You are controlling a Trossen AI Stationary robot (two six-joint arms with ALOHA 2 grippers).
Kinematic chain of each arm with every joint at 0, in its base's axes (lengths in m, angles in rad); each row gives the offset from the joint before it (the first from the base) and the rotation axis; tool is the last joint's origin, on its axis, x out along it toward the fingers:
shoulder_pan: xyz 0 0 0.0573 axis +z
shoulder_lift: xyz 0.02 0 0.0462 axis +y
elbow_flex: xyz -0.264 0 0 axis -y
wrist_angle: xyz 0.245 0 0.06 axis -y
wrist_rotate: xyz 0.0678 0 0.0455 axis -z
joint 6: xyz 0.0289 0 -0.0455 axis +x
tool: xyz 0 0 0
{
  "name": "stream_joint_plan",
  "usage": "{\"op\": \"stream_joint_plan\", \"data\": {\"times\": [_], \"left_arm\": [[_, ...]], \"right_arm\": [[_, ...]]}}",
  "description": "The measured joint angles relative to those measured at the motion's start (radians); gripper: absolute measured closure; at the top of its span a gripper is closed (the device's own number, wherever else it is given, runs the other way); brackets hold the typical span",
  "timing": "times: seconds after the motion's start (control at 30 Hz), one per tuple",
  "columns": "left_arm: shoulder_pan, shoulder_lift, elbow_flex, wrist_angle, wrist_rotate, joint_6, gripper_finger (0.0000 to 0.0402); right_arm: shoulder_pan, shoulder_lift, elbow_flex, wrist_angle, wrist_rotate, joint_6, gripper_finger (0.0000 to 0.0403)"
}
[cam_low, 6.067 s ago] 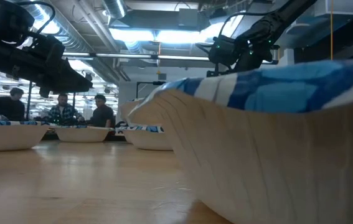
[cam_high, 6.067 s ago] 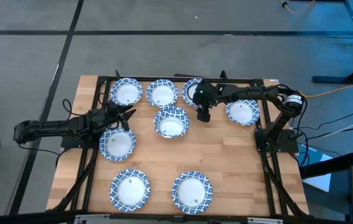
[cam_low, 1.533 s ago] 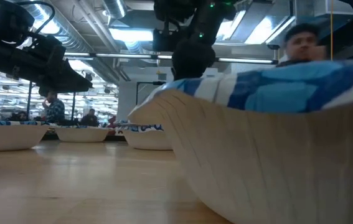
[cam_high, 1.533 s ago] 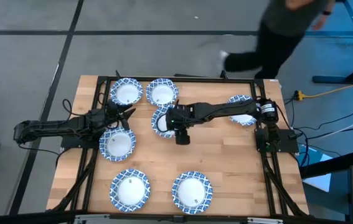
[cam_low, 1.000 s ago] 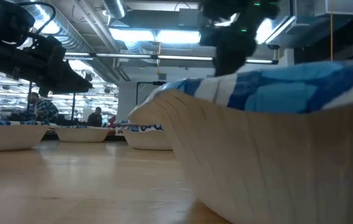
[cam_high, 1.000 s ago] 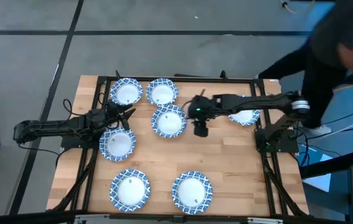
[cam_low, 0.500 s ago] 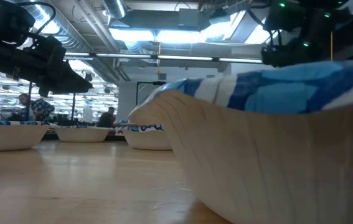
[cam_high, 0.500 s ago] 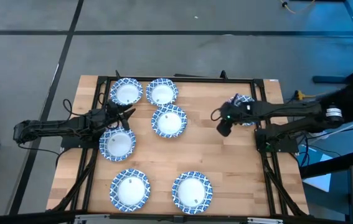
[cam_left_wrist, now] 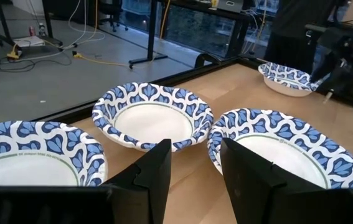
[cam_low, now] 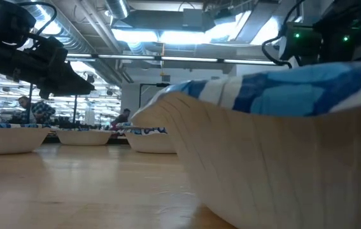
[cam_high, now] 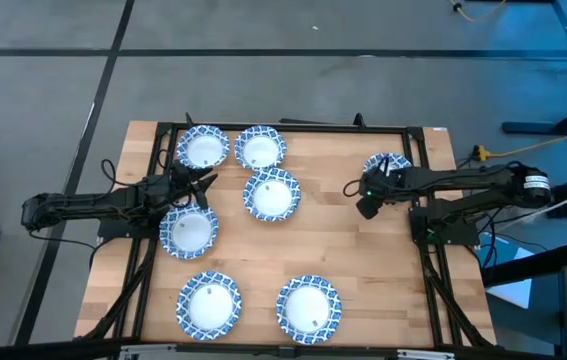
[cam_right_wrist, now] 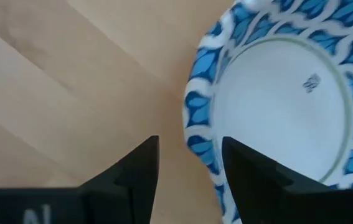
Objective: Nest bowls inside each other
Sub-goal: Stack the white bowl on top of the white bowl
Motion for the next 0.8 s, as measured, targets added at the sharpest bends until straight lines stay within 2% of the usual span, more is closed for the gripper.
{"op": "stream_joint_plan", "data": {"times": [0.33, 0.43, 0.67, 0.8], "left_arm": [[0.0, 0.0, 0.0, 0.0, 0.0, -0.001, 0.0269], [0.0, 0.0, 0.0, 0.0, 0.0, -0.001, 0.0269], [0.0, 0.0, 0.0, 0.0, 0.0, -0.005, 0.0269], [0.0, 0.0, 0.0, 0.0, 0.001, -0.005, 0.0269]], "right_arm": [[0.0, 0.0, -0.05, 0.011, -0.008, 0.002, 0.0238], [-0.004, 0.0, -0.05, 0.014, -0.008, 0.002, 0.027], [-0.036, 0.0, -0.049, 0.042, -0.04, -0.029, 0.0387], [-0.05, 0.0, -0.019, 0.074, -0.06, -0.054, 0.0387]]}}
